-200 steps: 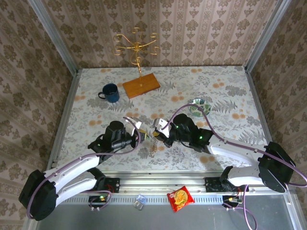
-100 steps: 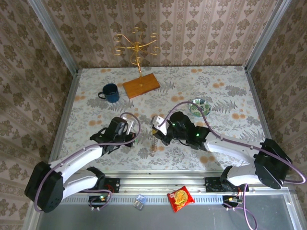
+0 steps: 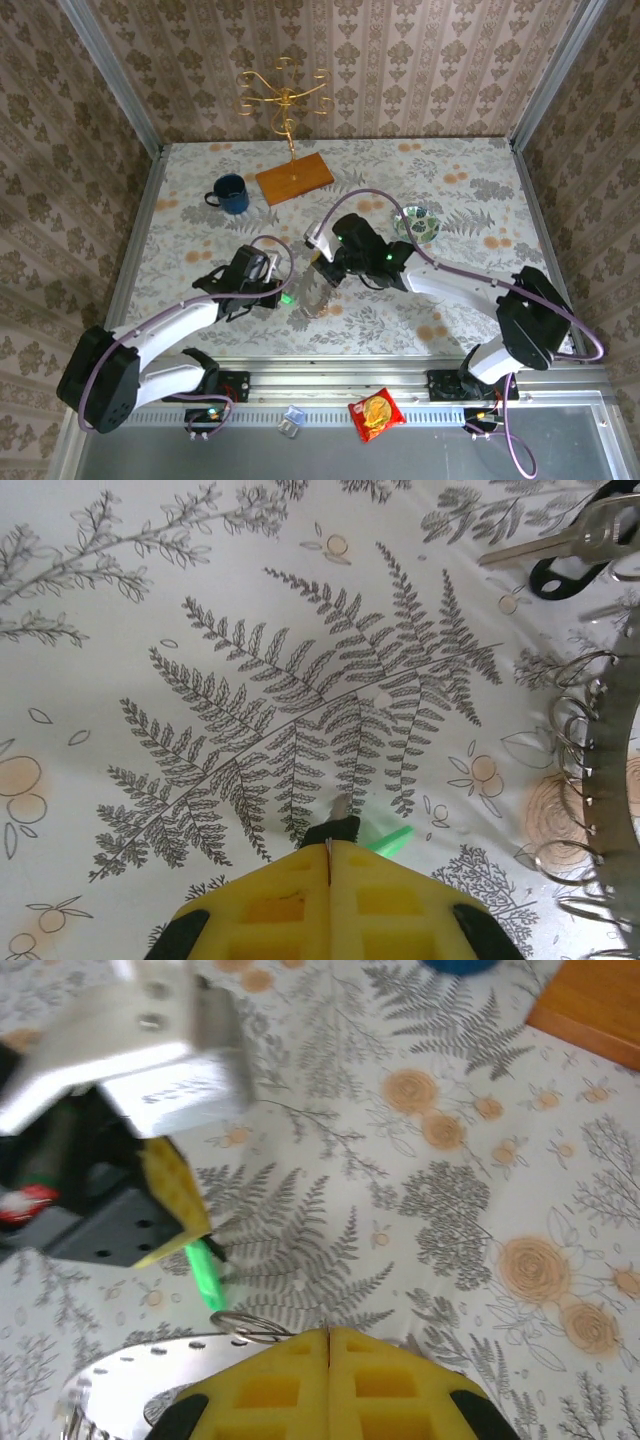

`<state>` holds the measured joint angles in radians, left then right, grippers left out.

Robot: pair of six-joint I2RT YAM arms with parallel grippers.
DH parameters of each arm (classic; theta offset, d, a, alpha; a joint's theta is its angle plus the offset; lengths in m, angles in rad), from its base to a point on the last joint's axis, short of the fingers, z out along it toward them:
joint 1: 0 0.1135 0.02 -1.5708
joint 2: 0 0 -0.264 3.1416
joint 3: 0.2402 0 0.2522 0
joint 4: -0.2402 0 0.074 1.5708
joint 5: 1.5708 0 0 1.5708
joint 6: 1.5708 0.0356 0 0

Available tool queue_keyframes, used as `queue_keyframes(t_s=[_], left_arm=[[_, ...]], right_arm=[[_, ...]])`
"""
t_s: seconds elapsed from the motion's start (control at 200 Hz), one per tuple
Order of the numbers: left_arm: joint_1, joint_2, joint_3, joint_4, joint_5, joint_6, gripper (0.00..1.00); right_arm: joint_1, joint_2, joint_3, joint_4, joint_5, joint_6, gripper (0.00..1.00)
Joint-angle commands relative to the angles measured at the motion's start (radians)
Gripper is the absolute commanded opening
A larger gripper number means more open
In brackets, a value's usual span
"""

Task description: Put the keys on the keyring

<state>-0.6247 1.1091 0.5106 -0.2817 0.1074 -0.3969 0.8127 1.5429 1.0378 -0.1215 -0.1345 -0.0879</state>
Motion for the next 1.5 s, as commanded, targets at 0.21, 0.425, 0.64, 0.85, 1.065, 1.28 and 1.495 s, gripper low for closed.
queue_keyframes(t_s=[0.21,0.425,0.64,0.85,1.065,1.28,1.495], left_arm=[[0.017,-0.147,-0.003,-0.084,-0.109,-0.055,0.0],[0.02,-0.208,-0.019,-0.093,-0.102,-0.065,0.0],[0.02,-0.213,-0.023,-0.072,-0.076,-0.071,0.0],[0.026,-0.189,-0.055,-0.031,-0.067,-0.123,0.0],[0.031,-0.189,-0.057,-0.023,-0.067,-0.125,0.0],[0.037,-0.202,-0.061,-0.02,-0.067,-0.13,0.0],[0.039,-0.206,-0.078,0.014,-0.07,-0.142,0.0]], right_arm=[[-0.043,0.203,0.223,-0.227,0.031,0.112,0.0],[-0.064,0.321,0.303,-0.274,0.045,0.135,0.0],[-0.076,0.396,0.362,-0.288,0.047,0.152,0.0],[-0.091,0.447,0.407,-0.309,0.028,0.175,0.0],[-0.099,0.43,0.409,-0.308,0.015,0.204,0.33],[-0.1,0.262,0.309,-0.315,0.016,0.337,0.48],[-0.026,0.075,0.151,-0.474,0.072,0.613,0.49]])
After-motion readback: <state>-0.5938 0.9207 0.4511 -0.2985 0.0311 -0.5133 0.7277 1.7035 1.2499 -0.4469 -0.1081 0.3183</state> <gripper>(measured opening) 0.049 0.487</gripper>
